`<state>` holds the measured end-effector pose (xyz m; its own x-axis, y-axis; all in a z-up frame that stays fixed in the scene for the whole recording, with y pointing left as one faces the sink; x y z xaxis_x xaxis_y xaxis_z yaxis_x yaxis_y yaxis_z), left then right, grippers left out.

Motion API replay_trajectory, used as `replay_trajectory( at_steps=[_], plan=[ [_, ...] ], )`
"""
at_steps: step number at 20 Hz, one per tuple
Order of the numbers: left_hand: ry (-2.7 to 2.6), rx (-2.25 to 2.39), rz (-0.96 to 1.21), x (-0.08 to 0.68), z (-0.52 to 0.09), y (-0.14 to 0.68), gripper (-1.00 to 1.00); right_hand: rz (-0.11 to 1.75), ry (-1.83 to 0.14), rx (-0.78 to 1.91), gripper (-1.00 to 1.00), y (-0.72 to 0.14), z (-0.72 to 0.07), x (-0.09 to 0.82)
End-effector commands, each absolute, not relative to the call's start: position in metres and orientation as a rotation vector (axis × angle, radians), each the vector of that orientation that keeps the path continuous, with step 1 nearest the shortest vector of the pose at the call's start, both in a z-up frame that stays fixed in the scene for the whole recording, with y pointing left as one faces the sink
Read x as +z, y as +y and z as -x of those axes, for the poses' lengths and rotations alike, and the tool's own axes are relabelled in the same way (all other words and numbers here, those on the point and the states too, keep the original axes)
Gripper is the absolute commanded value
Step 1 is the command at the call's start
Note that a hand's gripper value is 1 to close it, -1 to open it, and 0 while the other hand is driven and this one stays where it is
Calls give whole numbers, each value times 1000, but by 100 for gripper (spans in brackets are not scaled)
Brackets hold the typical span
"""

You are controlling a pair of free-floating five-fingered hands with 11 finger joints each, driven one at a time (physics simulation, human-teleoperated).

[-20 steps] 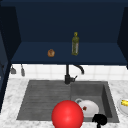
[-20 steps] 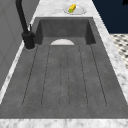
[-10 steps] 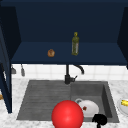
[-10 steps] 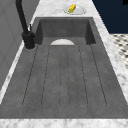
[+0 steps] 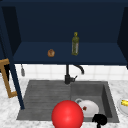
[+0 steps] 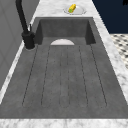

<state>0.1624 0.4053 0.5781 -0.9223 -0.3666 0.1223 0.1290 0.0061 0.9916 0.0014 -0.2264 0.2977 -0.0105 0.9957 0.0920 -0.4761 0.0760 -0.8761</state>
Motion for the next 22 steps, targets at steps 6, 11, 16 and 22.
replay_trajectory(
  at_steps=[6,11,16,22],
  plan=[
    [-1932,-1969,-392,576,-181,355,-100,763,-900,1364,0,-226,-1,298],
    [-1886,-1925,-475,576,-190,337,-100,763,-900,1364,0,-226,-1,298],
    [-1854,-1875,-581,574,-201,319,-100,763,-900,1364,0,-226,-1,298],
    [-1821,-1808,-724,564,-219,301,-100,763,-900,1364,0,-226,-1,298]
  ],
)
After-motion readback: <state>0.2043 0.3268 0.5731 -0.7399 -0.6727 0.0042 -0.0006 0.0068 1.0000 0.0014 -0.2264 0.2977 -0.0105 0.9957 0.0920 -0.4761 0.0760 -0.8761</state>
